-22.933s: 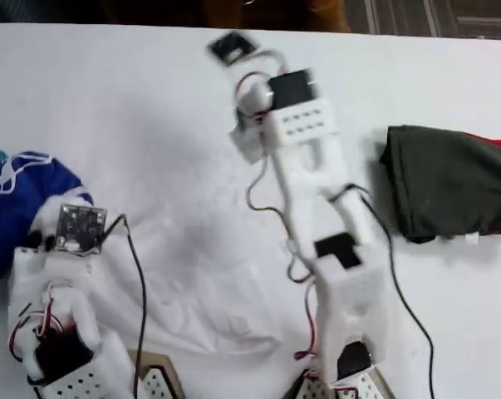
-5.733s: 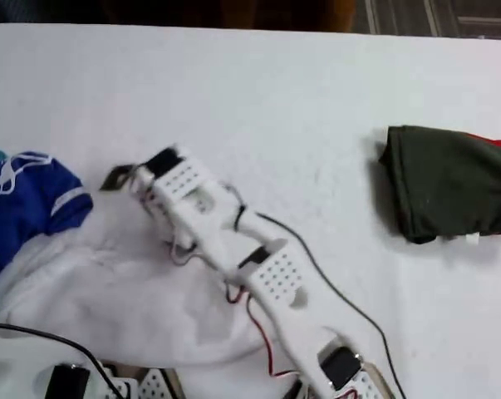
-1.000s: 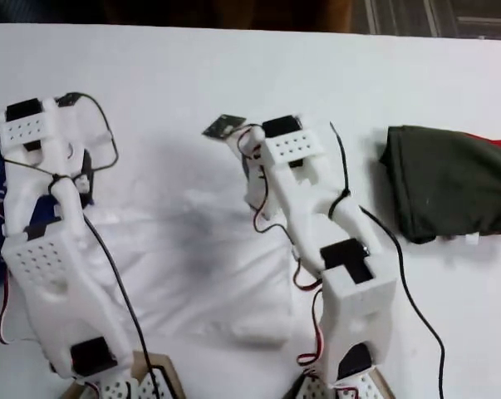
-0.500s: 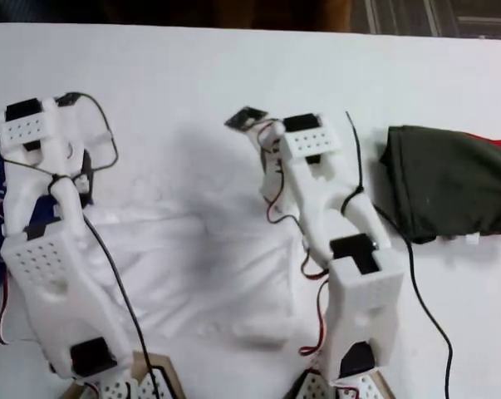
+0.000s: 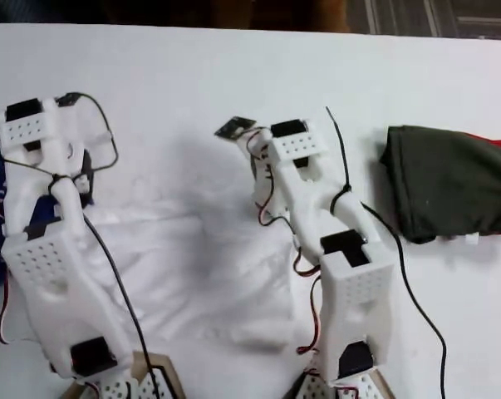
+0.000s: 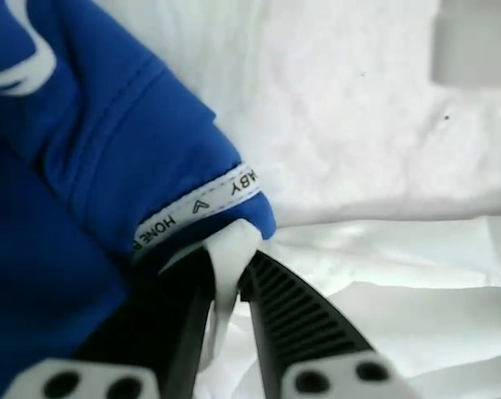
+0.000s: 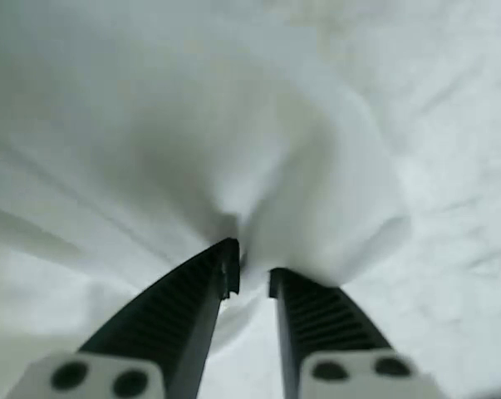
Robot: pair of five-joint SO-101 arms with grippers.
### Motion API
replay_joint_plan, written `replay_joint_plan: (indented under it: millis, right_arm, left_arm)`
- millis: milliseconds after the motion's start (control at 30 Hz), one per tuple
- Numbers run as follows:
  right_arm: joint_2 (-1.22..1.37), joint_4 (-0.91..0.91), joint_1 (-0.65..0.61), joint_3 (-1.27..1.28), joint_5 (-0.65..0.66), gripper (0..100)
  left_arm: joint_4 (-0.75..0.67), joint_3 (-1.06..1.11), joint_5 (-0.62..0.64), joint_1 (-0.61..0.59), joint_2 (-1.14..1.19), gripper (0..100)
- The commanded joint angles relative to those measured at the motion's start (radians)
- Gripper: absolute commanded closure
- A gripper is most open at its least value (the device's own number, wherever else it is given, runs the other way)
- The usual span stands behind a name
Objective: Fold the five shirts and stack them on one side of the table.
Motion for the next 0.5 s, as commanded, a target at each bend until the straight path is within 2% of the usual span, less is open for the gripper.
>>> replay_joint_plan:
  millis: [0,200,467]
  right_arm:
    - [-0.012,-0.007,-0.007,-0.025,-0.008,98.0]
    - [-0.013,0.019,0.025,-0.097,-0.008,98.1]
    - [-0.002,0.171,0.09,-0.341,-0.003,98.1]
  left_arm:
    - [0.008,-0.042,-0.002,0.009,-0.017,97]
    - [0.009,-0.044,-0.002,0.009,-0.017,97]
    - [0.009,-0.044,-0.002,0.006,-0.017,97]
